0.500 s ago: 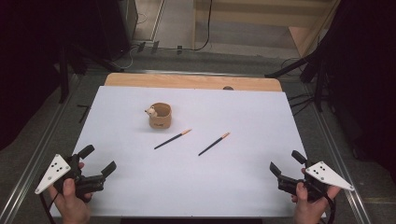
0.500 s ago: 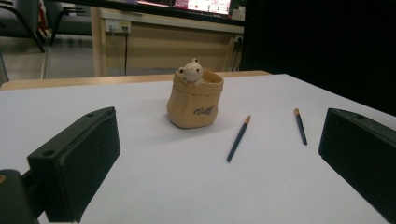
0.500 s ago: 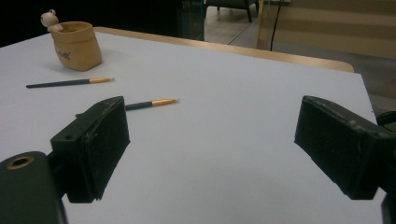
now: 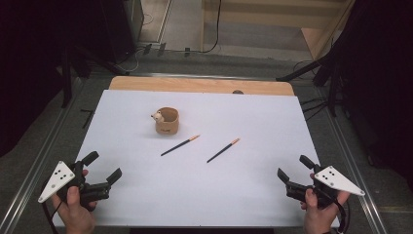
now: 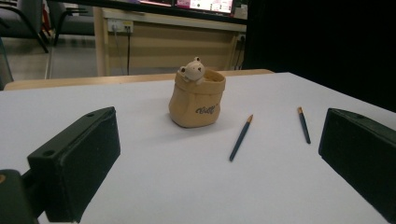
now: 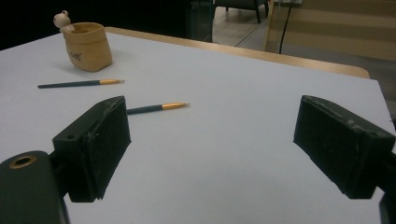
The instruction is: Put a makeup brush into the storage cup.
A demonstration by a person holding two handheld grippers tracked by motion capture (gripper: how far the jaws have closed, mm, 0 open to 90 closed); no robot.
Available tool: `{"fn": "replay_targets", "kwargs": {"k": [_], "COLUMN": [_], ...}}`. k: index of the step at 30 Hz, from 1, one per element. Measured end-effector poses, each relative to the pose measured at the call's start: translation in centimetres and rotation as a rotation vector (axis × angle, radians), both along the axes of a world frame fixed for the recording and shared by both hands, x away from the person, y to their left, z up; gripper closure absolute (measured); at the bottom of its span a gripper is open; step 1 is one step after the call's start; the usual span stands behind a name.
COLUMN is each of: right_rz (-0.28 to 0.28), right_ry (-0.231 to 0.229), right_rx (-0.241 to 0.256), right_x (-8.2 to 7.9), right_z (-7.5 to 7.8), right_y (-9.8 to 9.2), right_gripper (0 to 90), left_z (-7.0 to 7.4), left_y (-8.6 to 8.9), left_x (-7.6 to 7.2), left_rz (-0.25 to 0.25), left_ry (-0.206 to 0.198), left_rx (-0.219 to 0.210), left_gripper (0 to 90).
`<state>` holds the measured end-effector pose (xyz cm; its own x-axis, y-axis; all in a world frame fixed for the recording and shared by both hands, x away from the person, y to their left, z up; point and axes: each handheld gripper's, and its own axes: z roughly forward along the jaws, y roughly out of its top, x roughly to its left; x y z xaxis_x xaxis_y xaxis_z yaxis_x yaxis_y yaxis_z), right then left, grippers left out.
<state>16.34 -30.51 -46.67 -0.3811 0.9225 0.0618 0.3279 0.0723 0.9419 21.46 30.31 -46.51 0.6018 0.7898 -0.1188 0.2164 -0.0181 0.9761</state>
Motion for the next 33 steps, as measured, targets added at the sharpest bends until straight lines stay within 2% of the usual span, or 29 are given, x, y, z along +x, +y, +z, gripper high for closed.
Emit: {"fn": "replay_targets", "kwargs": {"k": [6,9,14,33], "right_rz": [0.031,0.055,0.076,0.160], "right_ry": [0.003,0.012,0.017,0.027], "right_rx": [-0.018,0.003,-0.006,-0.030], "right_x": [0.7,1.1,1.9,6.1], "right_z": [0.5,0.7,1.3,3.0], "right_y": [0.8,1.1,1.6,5.4], "right_gripper": [11.7,11.7,11.7,11.7], "left_z": [0.1,0.0,-0.2,-0.1], "left_y": [0.3,0.2,0.2,0.2], "left_x": [-0.2,-0.1,0.0,0.0], "left_rz": [0.011,0.010,-0.001,0.000], "left_ry": [-0.003,0.000,0.008,0.006], "left_rx": [-0.016,-0.017,-0.011,-0.017], "left_gripper": [0.0,0.0,0.0,0.0]}}
